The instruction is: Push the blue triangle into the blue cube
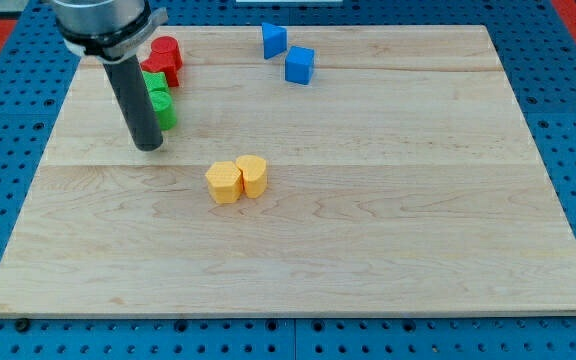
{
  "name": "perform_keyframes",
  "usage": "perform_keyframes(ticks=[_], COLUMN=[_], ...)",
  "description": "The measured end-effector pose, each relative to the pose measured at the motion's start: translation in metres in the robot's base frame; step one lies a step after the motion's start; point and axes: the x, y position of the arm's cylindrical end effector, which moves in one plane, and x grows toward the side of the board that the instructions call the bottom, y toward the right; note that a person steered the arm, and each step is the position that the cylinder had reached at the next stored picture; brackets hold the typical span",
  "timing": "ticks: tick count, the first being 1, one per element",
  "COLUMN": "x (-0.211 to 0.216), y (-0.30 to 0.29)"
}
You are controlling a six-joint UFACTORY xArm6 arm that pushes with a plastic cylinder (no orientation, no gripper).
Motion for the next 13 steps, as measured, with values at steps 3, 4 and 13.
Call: perform_keyframes(ticks=[3,4,13], x=[0.012,0.011,-0.232], y=[0.013,0.087,0.088])
